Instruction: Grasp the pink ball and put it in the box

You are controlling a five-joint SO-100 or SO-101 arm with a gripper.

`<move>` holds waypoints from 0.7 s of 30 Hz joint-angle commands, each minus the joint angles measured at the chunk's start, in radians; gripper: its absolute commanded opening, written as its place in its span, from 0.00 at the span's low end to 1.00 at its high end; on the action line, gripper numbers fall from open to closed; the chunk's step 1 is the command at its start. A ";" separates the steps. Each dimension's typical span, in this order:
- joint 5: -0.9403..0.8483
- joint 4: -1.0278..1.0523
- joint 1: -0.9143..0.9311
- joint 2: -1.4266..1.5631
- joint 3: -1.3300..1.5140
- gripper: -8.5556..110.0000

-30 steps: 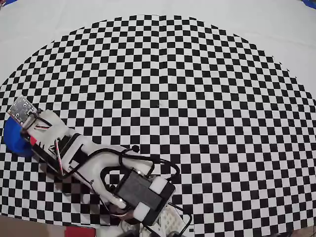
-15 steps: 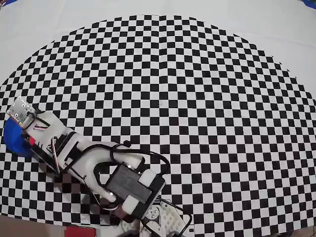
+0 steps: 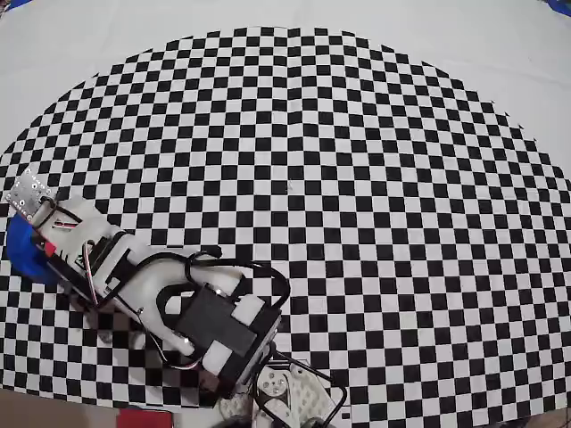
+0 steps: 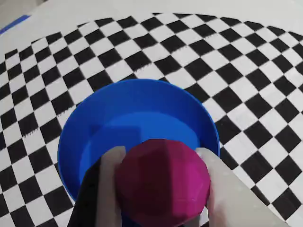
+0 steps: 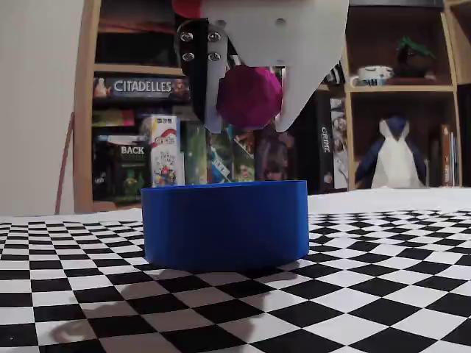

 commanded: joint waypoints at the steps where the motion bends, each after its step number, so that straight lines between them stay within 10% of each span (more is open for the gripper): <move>1: -0.005 -0.017 -0.003 -0.005 -0.057 0.07; 21: -0.003 -0.018 0.003 -0.109 -0.144 0.07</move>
